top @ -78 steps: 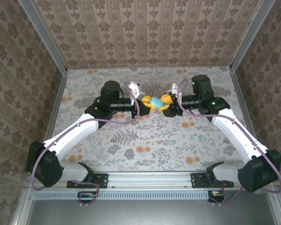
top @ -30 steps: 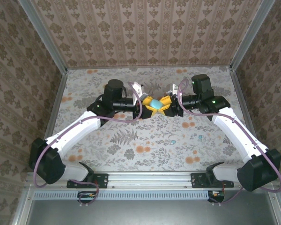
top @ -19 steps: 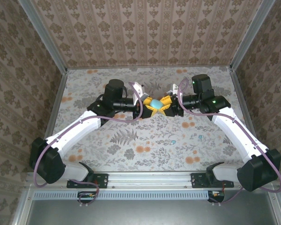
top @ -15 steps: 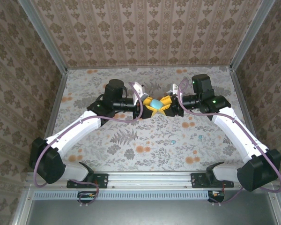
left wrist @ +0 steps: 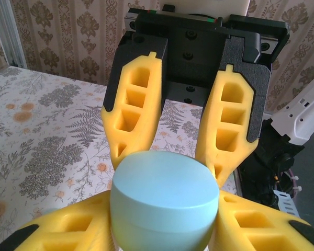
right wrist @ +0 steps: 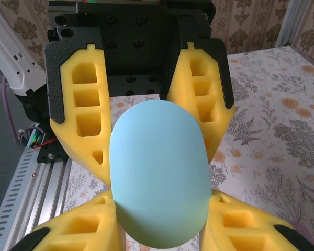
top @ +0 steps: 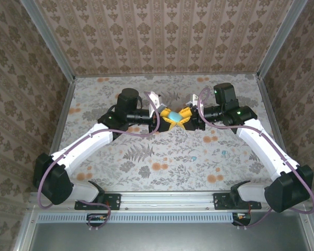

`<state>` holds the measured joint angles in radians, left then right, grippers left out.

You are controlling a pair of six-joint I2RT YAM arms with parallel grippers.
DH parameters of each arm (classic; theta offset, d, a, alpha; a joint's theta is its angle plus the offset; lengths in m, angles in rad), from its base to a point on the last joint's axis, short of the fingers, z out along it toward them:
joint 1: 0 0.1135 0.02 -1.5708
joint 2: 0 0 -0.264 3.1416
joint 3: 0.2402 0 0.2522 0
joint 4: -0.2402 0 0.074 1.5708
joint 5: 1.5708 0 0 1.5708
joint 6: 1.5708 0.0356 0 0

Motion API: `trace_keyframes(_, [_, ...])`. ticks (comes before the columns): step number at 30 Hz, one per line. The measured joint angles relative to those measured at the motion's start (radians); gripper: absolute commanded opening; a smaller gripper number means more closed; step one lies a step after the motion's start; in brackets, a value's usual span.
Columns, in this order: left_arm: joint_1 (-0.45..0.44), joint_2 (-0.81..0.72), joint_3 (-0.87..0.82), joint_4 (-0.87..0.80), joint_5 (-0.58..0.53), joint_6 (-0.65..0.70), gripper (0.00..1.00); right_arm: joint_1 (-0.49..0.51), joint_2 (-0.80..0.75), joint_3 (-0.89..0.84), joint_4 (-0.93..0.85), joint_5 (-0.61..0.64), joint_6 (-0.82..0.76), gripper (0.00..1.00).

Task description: Insert the wireless bluetooth earbuds into the charging case

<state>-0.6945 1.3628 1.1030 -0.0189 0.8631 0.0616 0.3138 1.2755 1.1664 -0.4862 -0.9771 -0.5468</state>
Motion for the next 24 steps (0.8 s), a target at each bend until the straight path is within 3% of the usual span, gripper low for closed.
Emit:
trace_keyframes(13, [-0.001,0.000,0.002,-0.008,0.000,0.015,0.49,-0.002,0.000,0.000,0.011,-0.003,0.008,0.32])
trace_keyframes(24, [-0.001,0.000,0.002,-0.016,-0.003,0.023,0.37,-0.003,0.000,0.000,0.011,-0.007,0.008,0.33])
